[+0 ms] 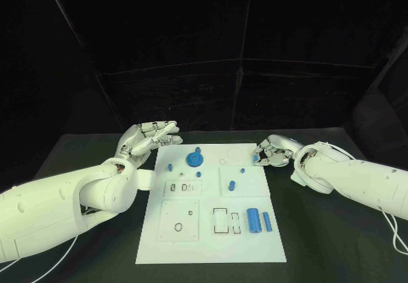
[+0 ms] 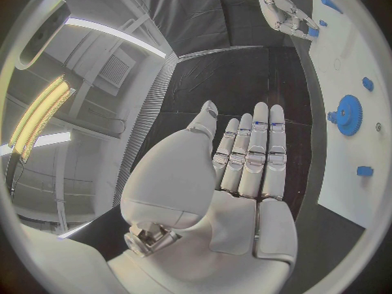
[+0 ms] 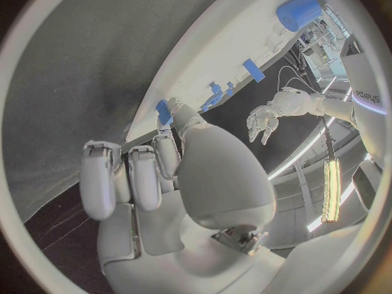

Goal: Assemble the parts on the task board

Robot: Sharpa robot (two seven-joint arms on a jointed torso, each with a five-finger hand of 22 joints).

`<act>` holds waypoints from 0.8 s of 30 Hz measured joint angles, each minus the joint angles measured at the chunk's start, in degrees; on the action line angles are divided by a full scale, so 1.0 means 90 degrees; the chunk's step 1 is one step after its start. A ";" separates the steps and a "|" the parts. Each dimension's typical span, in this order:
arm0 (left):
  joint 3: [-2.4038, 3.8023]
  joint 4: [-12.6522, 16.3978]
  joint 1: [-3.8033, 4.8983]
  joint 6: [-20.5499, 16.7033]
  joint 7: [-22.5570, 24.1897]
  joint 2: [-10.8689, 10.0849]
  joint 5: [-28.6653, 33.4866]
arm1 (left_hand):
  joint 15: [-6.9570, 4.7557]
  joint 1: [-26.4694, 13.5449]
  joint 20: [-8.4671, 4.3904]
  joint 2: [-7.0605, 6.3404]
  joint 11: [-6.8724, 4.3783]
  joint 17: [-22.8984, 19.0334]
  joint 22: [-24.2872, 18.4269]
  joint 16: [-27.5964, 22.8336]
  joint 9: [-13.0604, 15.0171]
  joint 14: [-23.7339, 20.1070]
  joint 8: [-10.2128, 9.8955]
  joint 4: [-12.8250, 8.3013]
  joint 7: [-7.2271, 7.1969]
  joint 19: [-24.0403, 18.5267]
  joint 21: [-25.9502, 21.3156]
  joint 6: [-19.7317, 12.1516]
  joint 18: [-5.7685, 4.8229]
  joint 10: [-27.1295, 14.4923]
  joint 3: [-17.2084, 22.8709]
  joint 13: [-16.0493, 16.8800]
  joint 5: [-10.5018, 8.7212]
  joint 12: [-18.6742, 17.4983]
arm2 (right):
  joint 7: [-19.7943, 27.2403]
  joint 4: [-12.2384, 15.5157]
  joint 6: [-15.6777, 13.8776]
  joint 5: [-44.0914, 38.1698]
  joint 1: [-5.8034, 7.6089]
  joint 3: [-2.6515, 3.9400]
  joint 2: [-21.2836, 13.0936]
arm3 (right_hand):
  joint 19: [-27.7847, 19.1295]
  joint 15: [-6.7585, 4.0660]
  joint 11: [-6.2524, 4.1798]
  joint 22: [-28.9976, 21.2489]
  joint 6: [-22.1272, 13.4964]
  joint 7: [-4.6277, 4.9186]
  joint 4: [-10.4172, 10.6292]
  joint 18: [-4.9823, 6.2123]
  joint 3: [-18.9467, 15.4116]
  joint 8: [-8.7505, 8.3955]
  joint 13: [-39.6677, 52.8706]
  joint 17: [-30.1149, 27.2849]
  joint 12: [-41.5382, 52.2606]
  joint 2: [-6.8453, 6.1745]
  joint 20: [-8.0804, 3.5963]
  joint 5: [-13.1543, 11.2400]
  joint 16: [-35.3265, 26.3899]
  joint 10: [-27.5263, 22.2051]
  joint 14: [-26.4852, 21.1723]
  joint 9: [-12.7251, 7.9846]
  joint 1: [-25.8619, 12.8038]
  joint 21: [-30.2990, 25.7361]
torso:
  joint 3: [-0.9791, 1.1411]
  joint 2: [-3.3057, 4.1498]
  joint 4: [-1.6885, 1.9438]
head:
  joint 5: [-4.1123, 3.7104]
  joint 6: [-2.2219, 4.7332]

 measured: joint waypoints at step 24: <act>0.0000 -0.0063 0.0000 0.0016 -0.0026 -0.0002 -0.0019 | -0.0037 0.0041 -0.0025 0.0041 -0.0025 0.0042 -0.0012 0.0000 0.0000 0.0129 0.0000 -0.0044 -0.0035 0.0073 0.0000 0.0108 0.0001 0.0116 -0.0008 0.0000 0.0000 0.0000 | -0.0621 0.1494 -0.0886 0.0213 0.0022 0.0006 -0.0271 | 0.0045 -0.0101 -0.0114 0.0000 0.0160 -0.0027 -0.0169 0.0000 0.0518 0.0088 0.0000 -0.0001 -0.0012 0.0275 -0.0090 0.0036 0.0000 0.0068 -0.0012 -0.0004 -0.0078 0.0063 | -0.0013 -0.0023 0.0004 | -0.0027 -0.0065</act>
